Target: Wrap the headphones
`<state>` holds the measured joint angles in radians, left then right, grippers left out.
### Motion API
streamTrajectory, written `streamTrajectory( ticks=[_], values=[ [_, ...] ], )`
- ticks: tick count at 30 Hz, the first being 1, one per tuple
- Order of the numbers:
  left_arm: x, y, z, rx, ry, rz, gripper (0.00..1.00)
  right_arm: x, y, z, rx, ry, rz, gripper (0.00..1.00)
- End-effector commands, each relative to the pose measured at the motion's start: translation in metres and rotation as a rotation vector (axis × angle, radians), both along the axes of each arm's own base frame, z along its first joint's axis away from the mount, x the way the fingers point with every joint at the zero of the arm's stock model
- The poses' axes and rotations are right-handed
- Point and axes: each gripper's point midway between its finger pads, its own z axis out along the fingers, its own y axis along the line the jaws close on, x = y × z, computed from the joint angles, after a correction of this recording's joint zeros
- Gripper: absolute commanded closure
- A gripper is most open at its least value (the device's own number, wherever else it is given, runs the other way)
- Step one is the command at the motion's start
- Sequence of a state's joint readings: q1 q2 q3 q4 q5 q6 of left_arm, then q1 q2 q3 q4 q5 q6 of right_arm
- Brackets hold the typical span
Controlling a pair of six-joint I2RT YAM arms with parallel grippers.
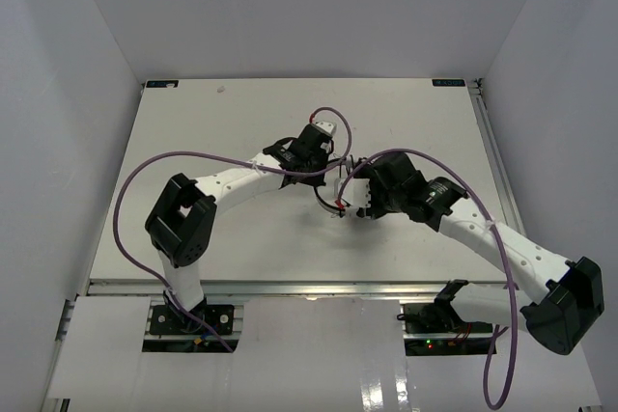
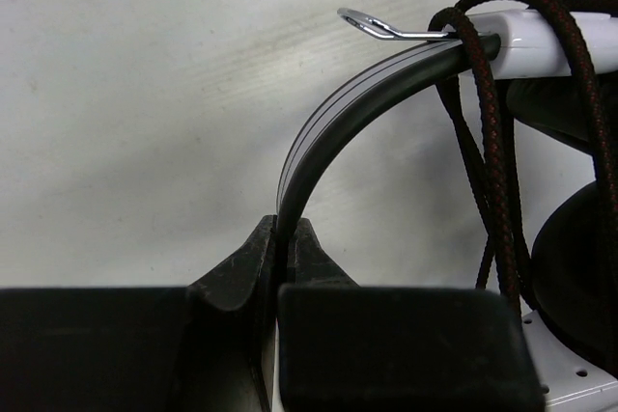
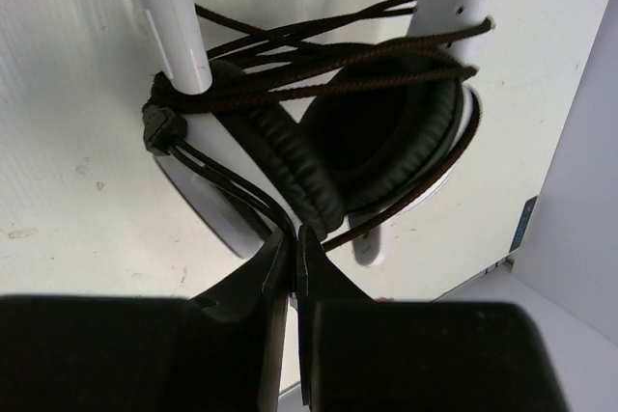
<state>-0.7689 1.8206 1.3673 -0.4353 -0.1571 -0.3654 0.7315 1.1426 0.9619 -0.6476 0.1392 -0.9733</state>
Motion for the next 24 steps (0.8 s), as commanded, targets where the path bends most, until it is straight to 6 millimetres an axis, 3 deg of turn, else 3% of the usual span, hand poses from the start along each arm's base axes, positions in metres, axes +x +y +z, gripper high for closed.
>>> streamTrajectory(
  ticks=[1, 9, 17, 24],
  values=[
    [-0.023, -0.030, 0.011, -0.087, 0.105, -0.160, 1.00, 0.017, 0.015, 0.018, -0.028, -0.145, 0.075, 0.90],
    [-0.029, -0.038, -0.001, -0.077, 0.167, -0.218, 1.00, 0.022, 0.041, 0.006, -0.141, -0.196, 0.169, 0.88],
    [-0.039, -0.031, -0.014, -0.060, 0.210, -0.235, 1.00, 0.026, 0.060, -0.011, -0.214, -0.223, 0.219, 0.86],
    [-0.037, -0.021, -0.013, -0.069, 0.217, -0.203, 1.00, 0.027, 0.077, -0.015, -0.247, -0.254, 0.257, 0.85]
  ],
)
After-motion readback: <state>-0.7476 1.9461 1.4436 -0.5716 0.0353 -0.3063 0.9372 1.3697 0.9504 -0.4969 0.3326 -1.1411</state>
